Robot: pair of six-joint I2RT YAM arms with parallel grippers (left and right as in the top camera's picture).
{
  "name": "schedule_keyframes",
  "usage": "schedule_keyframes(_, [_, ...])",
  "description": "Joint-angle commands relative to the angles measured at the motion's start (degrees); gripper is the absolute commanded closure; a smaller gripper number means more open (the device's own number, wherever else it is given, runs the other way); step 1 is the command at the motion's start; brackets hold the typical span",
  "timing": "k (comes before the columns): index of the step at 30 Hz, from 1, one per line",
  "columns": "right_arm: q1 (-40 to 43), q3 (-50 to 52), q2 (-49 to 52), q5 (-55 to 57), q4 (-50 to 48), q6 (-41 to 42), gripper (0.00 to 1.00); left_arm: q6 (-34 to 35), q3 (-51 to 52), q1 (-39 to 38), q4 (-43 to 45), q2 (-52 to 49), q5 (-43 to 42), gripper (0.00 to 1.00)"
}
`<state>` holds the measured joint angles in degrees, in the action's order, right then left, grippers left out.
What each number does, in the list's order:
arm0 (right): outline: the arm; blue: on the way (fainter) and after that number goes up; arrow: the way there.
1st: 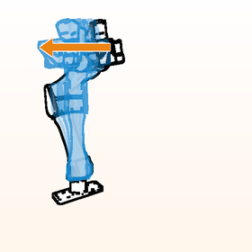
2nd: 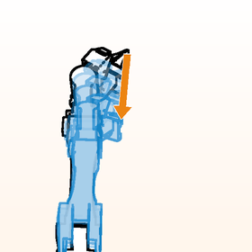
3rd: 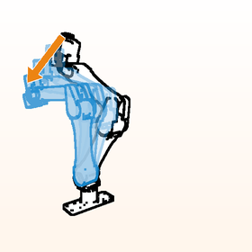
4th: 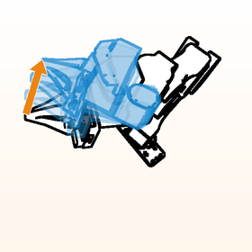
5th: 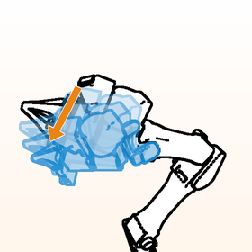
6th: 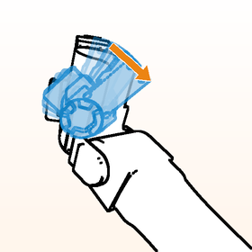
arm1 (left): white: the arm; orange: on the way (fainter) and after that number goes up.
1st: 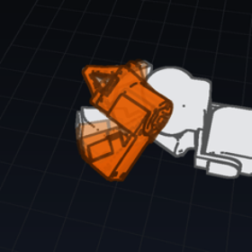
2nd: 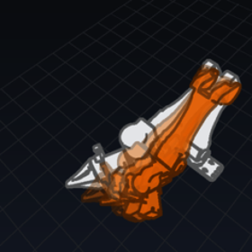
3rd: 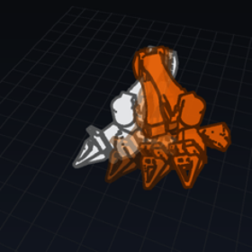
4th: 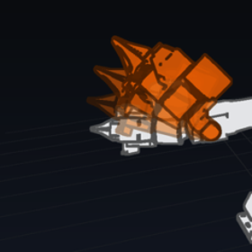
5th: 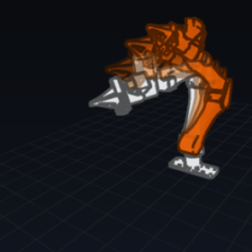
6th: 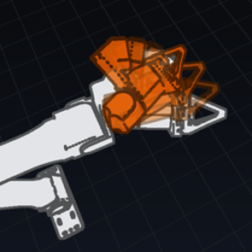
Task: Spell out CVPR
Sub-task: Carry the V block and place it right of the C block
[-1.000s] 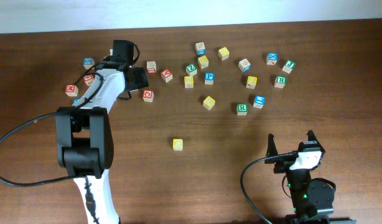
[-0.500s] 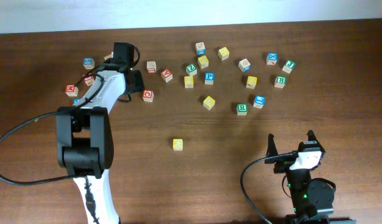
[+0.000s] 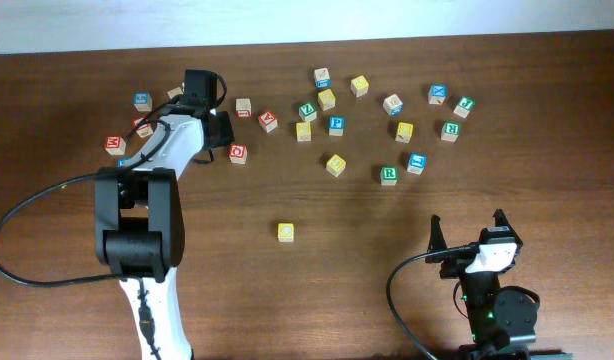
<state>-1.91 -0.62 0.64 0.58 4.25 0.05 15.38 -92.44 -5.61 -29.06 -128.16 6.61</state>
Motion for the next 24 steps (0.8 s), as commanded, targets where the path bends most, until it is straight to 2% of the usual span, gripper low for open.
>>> schedule_keyframes(1, [-0.3, 0.3, -0.3, 0.1, 0.4, 0.2, 0.02, -0.3, 0.0, 0.2, -0.1, -2.2, -0.6, 0.63])
schedule_keyframes(7, [-0.3, 0.3, -0.3, 0.1, 0.4, 0.2, 0.02, -0.3, -1.1, 0.2, -1.6, -2.0, -0.6, 0.68])
schedule_keyframes(9, [-0.3, 0.3, -0.3, 0.1, 0.4, 0.2, 0.02, -0.3, -2.1, 0.2, -2.5, -2.0, -0.6, 0.65])
schedule_keyframes(15, [-0.3, 0.3, -0.3, 0.1, 0.4, 0.2, 0.02, -0.3, -5.6, 0.2, -7.2, -2.0, -0.6, 0.73])
schedule_keyframes(22, [-0.3, 0.3, -0.3, 0.1, 0.4, 0.2, 0.02, -0.3, -6.1, 0.2, -8.4, -2.0, -0.6, 0.74])
schedule_keyframes(24, [-0.3, 0.3, -0.3, 0.1, 0.4, 0.2, 0.02, -0.3, -9.0, 0.2, -12.1, -2.0, -0.7, 0.76])
